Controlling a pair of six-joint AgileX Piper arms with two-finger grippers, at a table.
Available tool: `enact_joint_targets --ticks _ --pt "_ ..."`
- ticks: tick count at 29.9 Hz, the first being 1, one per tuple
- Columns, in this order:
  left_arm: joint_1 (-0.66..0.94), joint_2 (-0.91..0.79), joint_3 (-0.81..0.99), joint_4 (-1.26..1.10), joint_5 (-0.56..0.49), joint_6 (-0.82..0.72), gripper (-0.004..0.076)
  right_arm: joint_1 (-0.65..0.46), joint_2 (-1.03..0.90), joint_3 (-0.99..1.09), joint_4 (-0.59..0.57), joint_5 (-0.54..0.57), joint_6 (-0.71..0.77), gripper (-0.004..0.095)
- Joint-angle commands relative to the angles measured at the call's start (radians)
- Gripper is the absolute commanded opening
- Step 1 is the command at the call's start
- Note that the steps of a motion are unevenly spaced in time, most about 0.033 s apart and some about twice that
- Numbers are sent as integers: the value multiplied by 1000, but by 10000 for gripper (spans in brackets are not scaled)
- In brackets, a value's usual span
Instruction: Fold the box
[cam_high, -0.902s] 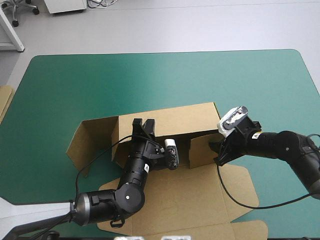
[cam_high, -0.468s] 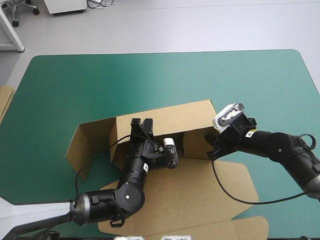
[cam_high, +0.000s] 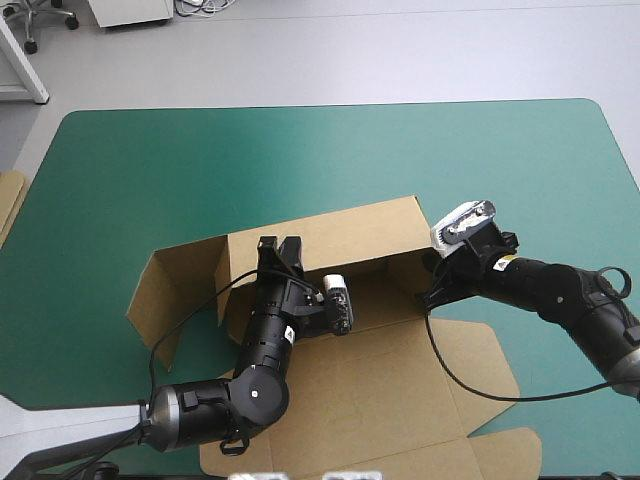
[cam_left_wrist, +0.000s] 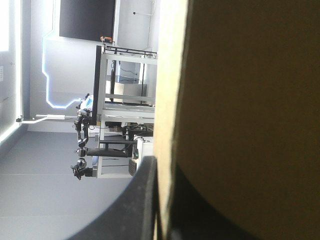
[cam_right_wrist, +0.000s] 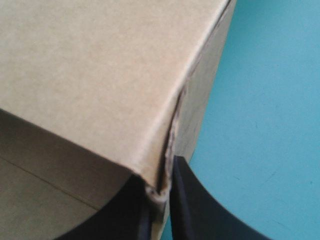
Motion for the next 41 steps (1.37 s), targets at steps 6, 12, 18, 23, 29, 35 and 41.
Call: enact_joint_targets --ticks 6,12,18,23,29,35,41 --pt "-5 -33 -27 147 -1 -15 -10 39 -18 -32 43 -56 -41 267" --pt "-5 -33 -27 147 -3 -15 -10 39 -18 -29 34 -56 -33 512" --pt "-5 -33 -27 147 -3 -15 -10 39 -17 6 31 -72 -33 512" --pt "-5 -33 -27 147 -12 -15 -10 39 -6 64 53 -161 -39 509" --pt "-5 -33 -27 147 -41 -15 -10 39 43 67 94 -165 -53 266" --pt "-5 -33 -27 147 -42 -15 -10 39 45 67 117 -163 -46 -19" --pt "-5 -33 -27 147 -40 -13 -10 39 45 67 154 -166 -45 -20"
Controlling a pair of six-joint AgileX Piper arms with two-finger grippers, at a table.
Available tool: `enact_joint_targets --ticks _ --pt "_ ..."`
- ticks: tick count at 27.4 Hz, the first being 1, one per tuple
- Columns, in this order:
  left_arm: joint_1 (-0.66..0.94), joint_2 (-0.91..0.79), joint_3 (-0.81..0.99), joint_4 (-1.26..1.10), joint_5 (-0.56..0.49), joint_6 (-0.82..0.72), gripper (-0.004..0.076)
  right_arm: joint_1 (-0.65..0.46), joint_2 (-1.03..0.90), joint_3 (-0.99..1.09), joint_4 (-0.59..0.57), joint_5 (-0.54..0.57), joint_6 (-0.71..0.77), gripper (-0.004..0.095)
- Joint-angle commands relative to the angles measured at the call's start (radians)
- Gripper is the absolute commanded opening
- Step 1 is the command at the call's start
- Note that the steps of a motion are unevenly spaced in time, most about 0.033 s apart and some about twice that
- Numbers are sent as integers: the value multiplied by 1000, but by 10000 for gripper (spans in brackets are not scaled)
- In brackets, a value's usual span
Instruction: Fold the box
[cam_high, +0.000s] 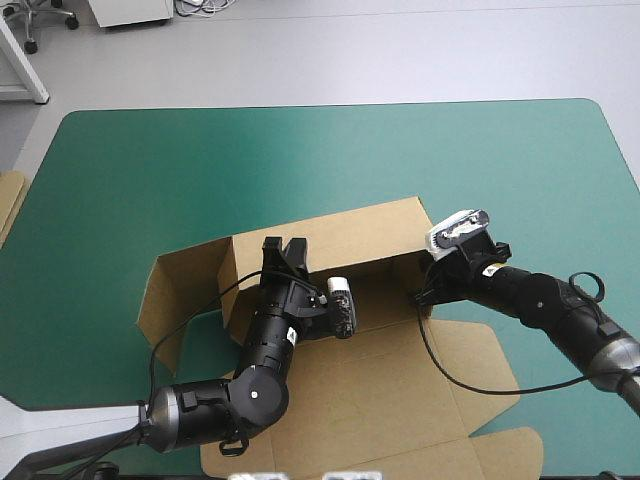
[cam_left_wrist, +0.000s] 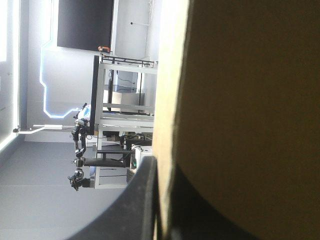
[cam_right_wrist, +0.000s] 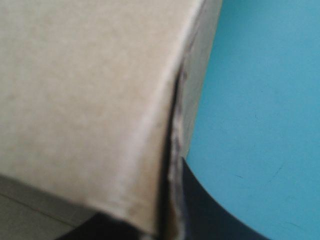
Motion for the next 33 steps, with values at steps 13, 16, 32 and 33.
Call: enact_joint_targets --ticks 13,16,32,33 --pt "-5 -31 -107 121 40 -42 250 4 -20 -24 73 -93 40 -20" --pt "-5 -31 -140 58 52 -24 332 4 -20 -24 98 -125 42 -19" --pt "-252 -45 -214 -251 278 267 360 4 26 -30 144 -223 42 -20" --pt "-263 -53 -229 -285 278 269 359 4 27 -30 144 -223 42 -20"
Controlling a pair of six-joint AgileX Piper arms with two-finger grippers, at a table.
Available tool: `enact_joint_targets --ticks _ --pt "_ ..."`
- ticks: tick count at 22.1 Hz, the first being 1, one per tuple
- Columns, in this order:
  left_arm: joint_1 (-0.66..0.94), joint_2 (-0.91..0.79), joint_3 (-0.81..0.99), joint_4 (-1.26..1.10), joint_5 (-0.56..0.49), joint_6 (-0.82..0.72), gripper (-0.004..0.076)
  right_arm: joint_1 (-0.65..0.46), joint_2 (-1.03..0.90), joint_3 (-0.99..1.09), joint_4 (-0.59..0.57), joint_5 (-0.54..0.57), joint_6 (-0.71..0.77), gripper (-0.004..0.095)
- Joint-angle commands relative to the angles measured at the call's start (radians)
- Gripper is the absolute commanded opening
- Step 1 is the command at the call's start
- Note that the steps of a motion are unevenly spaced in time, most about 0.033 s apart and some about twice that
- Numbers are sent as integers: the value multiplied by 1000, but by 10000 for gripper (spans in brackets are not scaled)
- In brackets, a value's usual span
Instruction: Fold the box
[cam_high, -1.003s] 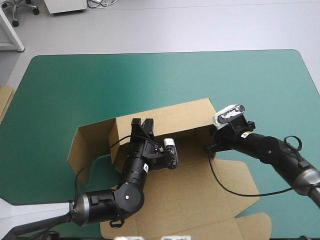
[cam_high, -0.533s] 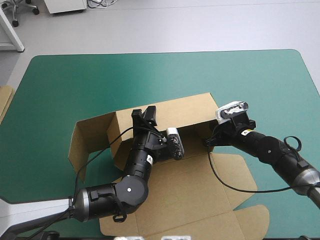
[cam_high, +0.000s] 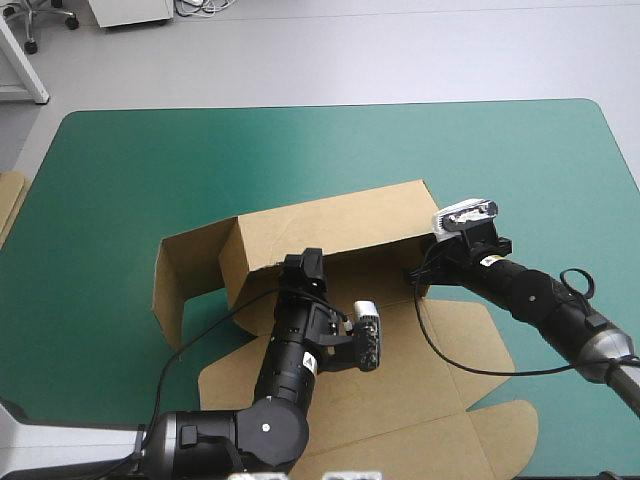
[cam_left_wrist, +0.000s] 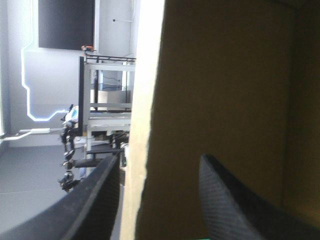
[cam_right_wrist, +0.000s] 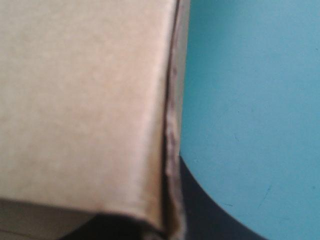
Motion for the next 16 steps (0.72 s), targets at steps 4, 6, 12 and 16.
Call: enact_joint_targets --ticks 4,6,12,16 --pt "-37 -92 -280 -193 93 54 359 2 -18 -33 29 -48 4 -19" --pt "-10 -112 -394 -216 89 95 359 2 -18 -33 29 -46 4 -19" --pt "303 -149 -647 -470 33 228 359 2 -20 -33 29 -29 4 -19" --pt "570 -181 -652 -579 -48 245 359 2 -20 -33 29 -6 4 -20"
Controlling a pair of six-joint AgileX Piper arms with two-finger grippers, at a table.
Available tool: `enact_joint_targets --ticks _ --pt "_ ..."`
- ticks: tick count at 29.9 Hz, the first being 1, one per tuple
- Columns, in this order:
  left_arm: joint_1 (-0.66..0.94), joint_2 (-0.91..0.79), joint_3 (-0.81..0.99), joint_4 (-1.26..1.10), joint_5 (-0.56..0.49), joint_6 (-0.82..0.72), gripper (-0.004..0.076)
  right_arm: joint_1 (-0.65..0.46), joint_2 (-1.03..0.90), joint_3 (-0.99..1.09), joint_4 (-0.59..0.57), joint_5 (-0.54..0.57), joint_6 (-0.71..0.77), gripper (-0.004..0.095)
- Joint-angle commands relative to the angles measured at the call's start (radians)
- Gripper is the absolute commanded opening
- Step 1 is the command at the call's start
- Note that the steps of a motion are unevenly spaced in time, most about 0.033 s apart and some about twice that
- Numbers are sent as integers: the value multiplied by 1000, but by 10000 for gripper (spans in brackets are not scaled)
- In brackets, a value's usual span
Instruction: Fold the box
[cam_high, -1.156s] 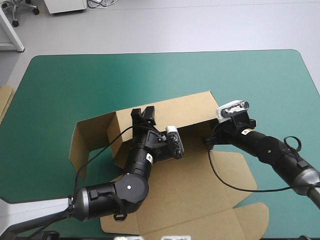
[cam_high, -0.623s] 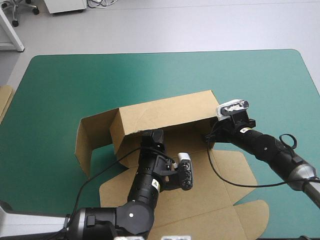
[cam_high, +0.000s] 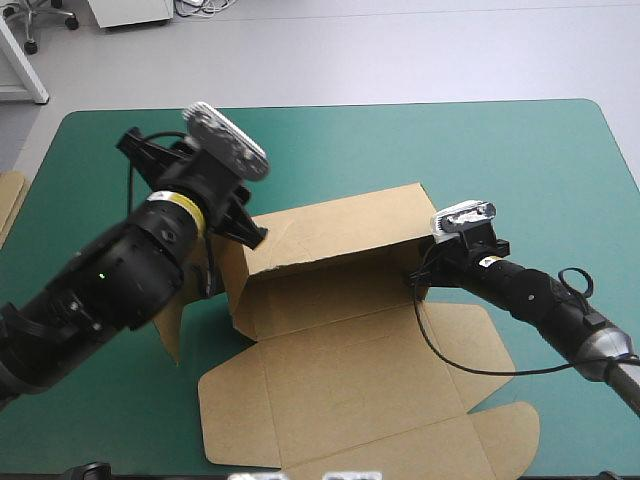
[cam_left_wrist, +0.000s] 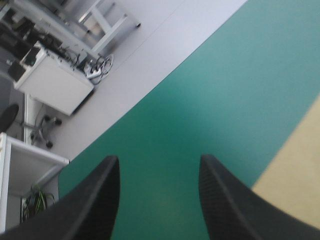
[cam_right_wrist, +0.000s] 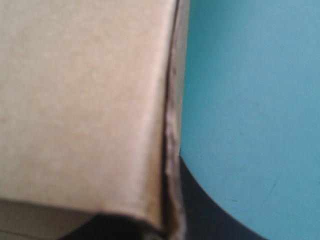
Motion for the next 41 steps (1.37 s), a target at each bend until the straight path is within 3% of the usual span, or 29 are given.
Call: enact_joint_targets --ticks 1,11,16,20,25,28,36,41 --pt "185 -47 -32 -60 -81 27 359 2 -27 -33 26 -19 4 -20" --pt "862 -58 12 -548 -191 100 299 2 -29 -35 29 -11 6 -19" --pt "1086 -58 121 -757 -205 220 296 2 -31 -102 23 84 6 -19" --pt "1129 -58 184 -781 -222 241 296 2 -31 -195 -59 174 104 -18" --pt "1129 -59 201 -800 -258 241 296 2 -27 -365 -516 373 509 -18" --pt "1129 -59 201 -825 -284 241 296 2 -25 -455 -680 501 636 -18" --pt "1129 -59 201 -860 -301 248 296 2 63 -687 -755 792 724 -18" --pt "1129 -59 203 -858 -299 250 296 2 183 -830 -755 898 756 -19"
